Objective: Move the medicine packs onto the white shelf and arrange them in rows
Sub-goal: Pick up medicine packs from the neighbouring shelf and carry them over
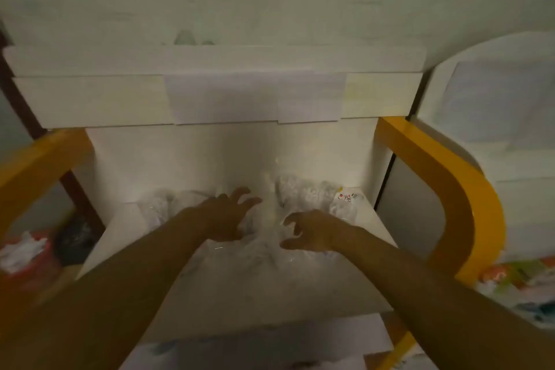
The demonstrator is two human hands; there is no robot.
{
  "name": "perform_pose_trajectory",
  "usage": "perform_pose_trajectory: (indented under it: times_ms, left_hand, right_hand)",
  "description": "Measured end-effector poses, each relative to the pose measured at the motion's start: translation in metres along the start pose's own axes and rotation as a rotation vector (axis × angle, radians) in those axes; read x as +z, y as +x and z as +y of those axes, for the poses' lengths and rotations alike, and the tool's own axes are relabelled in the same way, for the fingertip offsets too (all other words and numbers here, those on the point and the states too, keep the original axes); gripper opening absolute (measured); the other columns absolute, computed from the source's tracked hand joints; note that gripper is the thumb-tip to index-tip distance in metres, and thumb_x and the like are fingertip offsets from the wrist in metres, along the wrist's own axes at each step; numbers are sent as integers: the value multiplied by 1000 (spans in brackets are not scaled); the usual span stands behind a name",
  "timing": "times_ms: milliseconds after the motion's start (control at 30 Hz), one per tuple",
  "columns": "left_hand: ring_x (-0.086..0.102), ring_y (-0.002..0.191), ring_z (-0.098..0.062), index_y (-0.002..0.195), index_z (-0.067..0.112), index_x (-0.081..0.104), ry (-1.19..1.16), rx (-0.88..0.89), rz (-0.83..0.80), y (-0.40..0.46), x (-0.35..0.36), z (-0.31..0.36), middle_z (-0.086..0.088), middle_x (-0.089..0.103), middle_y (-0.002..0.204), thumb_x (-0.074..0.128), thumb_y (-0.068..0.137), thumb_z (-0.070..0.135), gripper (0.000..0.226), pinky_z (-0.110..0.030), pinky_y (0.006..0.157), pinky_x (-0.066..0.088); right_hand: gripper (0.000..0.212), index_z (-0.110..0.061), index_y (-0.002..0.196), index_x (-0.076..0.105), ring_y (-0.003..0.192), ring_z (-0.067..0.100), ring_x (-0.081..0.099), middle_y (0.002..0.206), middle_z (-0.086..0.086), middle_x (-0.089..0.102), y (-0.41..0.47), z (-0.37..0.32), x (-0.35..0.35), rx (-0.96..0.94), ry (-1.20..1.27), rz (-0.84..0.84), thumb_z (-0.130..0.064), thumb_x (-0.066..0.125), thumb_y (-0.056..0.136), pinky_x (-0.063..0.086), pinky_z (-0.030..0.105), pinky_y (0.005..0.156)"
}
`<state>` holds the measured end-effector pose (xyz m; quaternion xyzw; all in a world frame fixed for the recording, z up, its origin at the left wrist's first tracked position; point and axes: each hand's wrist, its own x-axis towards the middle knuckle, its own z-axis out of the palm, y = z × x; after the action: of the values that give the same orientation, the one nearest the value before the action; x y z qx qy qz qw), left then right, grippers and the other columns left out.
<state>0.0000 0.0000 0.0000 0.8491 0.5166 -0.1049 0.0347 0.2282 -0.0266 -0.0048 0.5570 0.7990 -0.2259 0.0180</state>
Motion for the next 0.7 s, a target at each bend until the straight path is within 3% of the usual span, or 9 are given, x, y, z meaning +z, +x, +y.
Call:
perform_pose_trajectory:
  times_ms: [200,300,433,533,700]
  left_hand:
    - [51,122,-31,145,36,17,-122,-56,-42,12,0,-4,-2,13,156,66,84,43,78,-42,100,45]
    - [56,114,-28,141,36,24,-108,-31,14,11,-1,-1,-3,28,149,67,84,42,71,-41,95,49]
    - [58,110,-27,138,38,29,-109,-9,73,6,-19,-1,-1,33,145,68,83,41,68,-40,93,50]
    - [57,112,-24,137,42,30,-147,-16,142,1,-44,-5,2,38,143,68,80,50,69,-41,92,51]
    - [56,115,-20,138,46,24,-21,-67,195,-8,-97,-4,7,46,140,67,73,63,80,-40,94,48]
  right_hand:
    - [110,-26,151,16,136,28,41,152,4,36,6,-11,16,83,-123,-102,-75,66,67,40,41,106]
    - [105,-24,151,17,134,30,43,152,7,36,8,-12,21,100,-155,-47,-72,65,71,42,42,103]
    - [97,-24,150,22,131,29,45,148,7,40,10,-11,11,90,-93,-14,-64,67,75,44,39,102]
    - [97,-27,151,21,130,28,47,147,6,44,7,-10,-17,88,-89,55,-66,67,74,43,38,102]
    - [92,-31,150,23,124,26,52,143,5,48,-15,-6,-78,103,-105,153,-66,66,76,43,36,98]
